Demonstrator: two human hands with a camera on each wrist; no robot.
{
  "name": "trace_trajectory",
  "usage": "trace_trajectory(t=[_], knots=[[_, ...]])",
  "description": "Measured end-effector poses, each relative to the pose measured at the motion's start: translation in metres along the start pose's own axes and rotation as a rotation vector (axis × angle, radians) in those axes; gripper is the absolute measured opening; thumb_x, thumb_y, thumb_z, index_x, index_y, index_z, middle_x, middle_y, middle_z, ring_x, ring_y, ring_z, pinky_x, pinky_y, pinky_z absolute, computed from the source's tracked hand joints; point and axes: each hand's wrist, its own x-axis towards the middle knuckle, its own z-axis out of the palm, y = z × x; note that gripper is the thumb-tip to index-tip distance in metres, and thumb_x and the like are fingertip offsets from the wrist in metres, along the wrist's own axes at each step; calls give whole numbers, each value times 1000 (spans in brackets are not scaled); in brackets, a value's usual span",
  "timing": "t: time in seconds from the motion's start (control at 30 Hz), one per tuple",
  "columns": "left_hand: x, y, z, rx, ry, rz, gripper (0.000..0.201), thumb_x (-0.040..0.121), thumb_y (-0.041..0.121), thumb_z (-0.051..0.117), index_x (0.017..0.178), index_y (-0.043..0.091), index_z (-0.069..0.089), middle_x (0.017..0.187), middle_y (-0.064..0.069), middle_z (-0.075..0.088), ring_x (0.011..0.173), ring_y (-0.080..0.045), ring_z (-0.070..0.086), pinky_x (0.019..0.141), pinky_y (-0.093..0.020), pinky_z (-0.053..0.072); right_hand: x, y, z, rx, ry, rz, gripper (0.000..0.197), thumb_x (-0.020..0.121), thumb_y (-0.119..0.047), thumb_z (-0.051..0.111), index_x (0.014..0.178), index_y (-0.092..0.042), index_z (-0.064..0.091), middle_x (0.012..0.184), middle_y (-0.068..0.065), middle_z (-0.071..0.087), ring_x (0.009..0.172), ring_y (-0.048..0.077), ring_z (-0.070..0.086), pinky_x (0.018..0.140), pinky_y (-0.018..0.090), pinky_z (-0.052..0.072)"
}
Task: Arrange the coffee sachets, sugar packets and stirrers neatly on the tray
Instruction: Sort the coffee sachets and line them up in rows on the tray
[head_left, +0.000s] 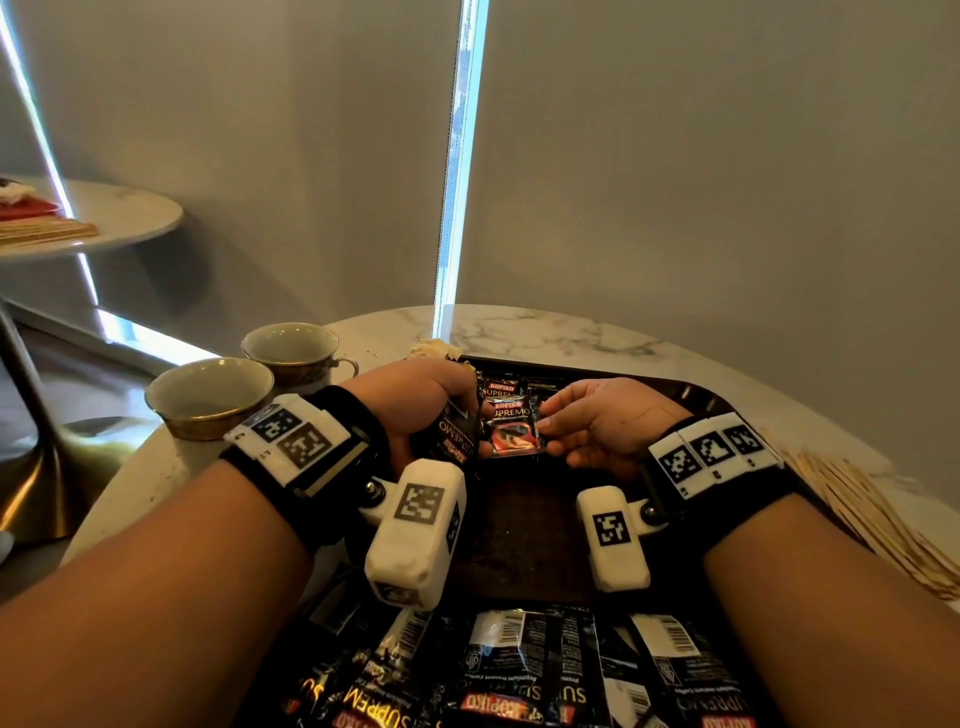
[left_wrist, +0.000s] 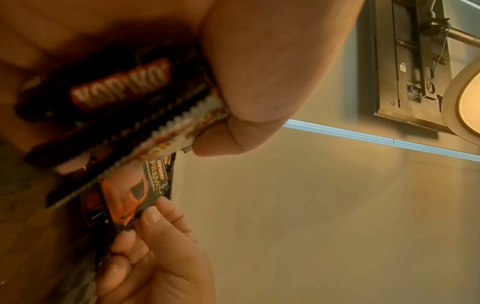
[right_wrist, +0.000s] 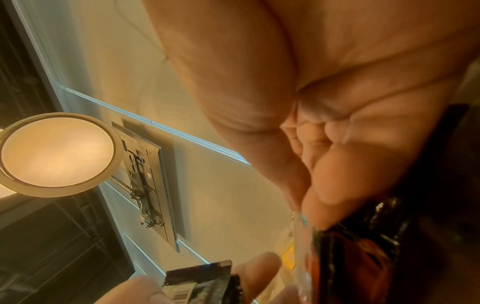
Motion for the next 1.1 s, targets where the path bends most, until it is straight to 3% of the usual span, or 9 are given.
trace_trajectory(t=[0.37,0.57,0.8,0.87,0.93,1.0,1.1], knots=[[4,-3,-1,17,15,-30,44,92,3,46,135,-7,51,95,-18,60,65,-29,65,46,-31,55,-4,-3,2,-39,25,-2,9,90,-2,67,99,-1,65,85,16,71,68,24,71,56,29,57],[5,-4,-2,34,18,-22,42,91,4,47,132,-6,53,91,-18,63,60,-28,68,49,-33,57,-5,-4,1,-24,27,7,5,91,-4,67,95,-1,64,85,18,70,68,25,71,54,28,57],[6,-4,-3,0,21,1,44,91,4,46,134,-4,52,83,-15,60,66,-29,62,63,-37,55,-3,-4,-2,1,25,37,6,94,-8,64,95,-3,61,79,15,70,63,23,71,53,28,57],[6,-4,-3,-2,20,20,44,91,5,47,133,-4,53,76,-15,62,64,-28,61,67,-39,53,-3,-4,-3,7,30,23,5,94,-8,63,94,-3,61,78,15,70,61,22,70,50,27,56],[5,-3,-3,-34,14,24,40,91,11,51,129,-1,54,71,-15,64,60,-27,62,63,-37,53,-4,-3,-4,17,33,-3,5,95,-7,62,94,-2,60,76,14,70,59,21,68,47,25,55],[3,-1,-3,-114,-22,24,39,87,21,53,122,4,55,78,-15,61,58,-26,60,59,-34,52,-5,-4,-6,40,30,-49,4,94,-7,62,95,-2,60,75,14,69,57,20,67,45,25,54],[4,1,-5,-241,-63,31,53,72,27,51,120,5,58,82,-17,58,58,-28,58,60,-34,50,-6,-8,-9,72,3,-185,5,91,-5,66,95,-7,64,74,10,70,55,19,63,43,26,48]])
